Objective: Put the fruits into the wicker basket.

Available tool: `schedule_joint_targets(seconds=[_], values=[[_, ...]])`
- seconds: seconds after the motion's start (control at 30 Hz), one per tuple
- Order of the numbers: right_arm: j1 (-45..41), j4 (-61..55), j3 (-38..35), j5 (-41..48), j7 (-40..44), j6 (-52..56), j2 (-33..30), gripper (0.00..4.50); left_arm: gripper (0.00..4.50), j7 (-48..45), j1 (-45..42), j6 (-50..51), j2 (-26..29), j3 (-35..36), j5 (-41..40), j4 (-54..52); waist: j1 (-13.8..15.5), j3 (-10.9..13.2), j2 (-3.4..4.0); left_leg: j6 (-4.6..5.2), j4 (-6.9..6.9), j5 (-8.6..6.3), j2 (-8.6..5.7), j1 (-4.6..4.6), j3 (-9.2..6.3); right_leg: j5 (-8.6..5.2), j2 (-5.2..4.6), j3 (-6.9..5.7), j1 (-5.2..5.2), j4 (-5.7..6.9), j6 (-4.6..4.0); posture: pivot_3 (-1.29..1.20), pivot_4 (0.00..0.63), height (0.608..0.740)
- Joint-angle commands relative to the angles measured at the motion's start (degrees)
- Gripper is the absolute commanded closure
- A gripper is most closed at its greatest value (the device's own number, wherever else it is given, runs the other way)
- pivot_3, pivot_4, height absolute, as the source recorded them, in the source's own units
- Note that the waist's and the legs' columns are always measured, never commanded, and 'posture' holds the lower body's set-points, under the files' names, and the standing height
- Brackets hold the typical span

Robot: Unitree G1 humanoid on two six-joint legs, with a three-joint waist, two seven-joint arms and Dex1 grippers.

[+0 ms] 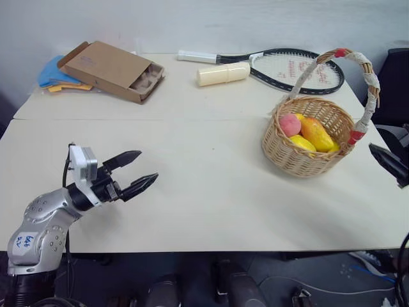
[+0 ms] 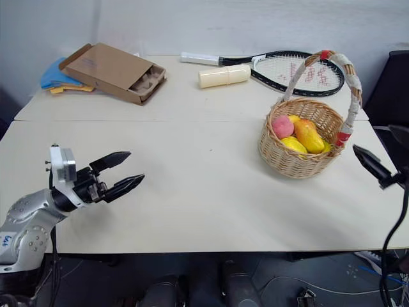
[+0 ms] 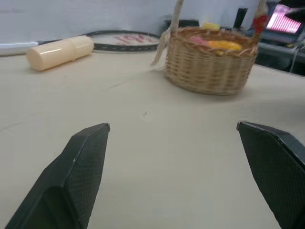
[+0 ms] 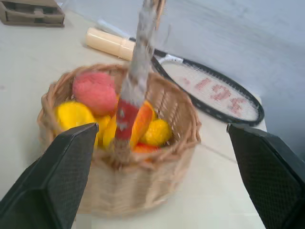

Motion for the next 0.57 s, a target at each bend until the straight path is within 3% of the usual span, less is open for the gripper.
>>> schedule_joint_targets(seconds=[0.03, 0.1, 0.17, 0.27, 0.4, 0.57], values=[[6.8, -2.8, 2.3, -1.7, 7.2, -8.5, 1.8, 0.04, 0.00, -0.2, 3.5, -7.5, 0.2, 0.2, 7.1, 1.9, -0.1, 0.0, 0.00, 0.01, 0.00, -0.01, -0.01, -0.01, 0.00, 0.00, 0.02, 0.06, 0.00, 0.00, 0.00, 0.00, 0.150, 0.740], [10.8, -1.9, 7.1, -4.3, 13.5, -16.7, 2.2, 0.04, 0.00, 0.3, 5.1, -10.4, 0.2, -0.1, 10.1, 2.4, 0.0, 0.0, -0.05, 0.03, 0.04, -0.02, 0.01, 0.14, -0.04, 0.00, 0.07, 0.05, 0.03, 0.00, 0.00, 0.00, 0.150, 0.740], [9.1, -0.5, 12.8, -6.2, 14.3, -21.6, 3.8, 0.04, 0.00, 0.6, 7.5, -11.7, -0.5, 0.4, 10.9, 1.8, -0.2, 0.0, -0.02, 0.11, -0.02, -0.08, 0.02, 0.58, -0.04, -0.02, 0.07, 0.06, 0.55, -0.10, 0.02, 0.00, 0.150, 0.740], [4.2, 1.8, 22.6, -8.4, 16.1, -26.4, 6.9, 0.04, 0.00, 1.0, 11.3, -14.9, -1.1, 0.3, 13.5, 0.9, -1.0, 0.0, -0.07, 0.20, -0.03, -0.36, 0.06, 0.83, 0.09, -0.05, 0.06, 0.15, 1.08, -0.14, 0.05, 0.00, 0.150, 0.740], [-5.5, 8.5, 32.2, -11.4, 16.5, -31.9, 11.3, 0.04, 0.00, 4.0, 12.5, -17.7, -2.2, 0.3, 16.3, -0.6, -1.0, 0.0, -0.04, 0.19, 0.04, -0.36, 0.05, 0.87, 0.00, -0.07, 0.06, 0.08, 0.97, -0.05, 0.02, 0.00, 0.150, 0.740], [-13.2, 15.6, 38.0, -12.7, 16.9, -35.5, 14.1, 0.04, 0.00, 5.3, 13.3, -17.3, -2.3, 1.2, 15.7, -2.6, -0.3, 0.0, -0.04, 0.17, 0.10, -0.36, 0.05, 0.84, 0.01, -0.07, 0.05, 0.08, 0.81, -0.02, 0.01, 0.00, 0.150, 0.740]])
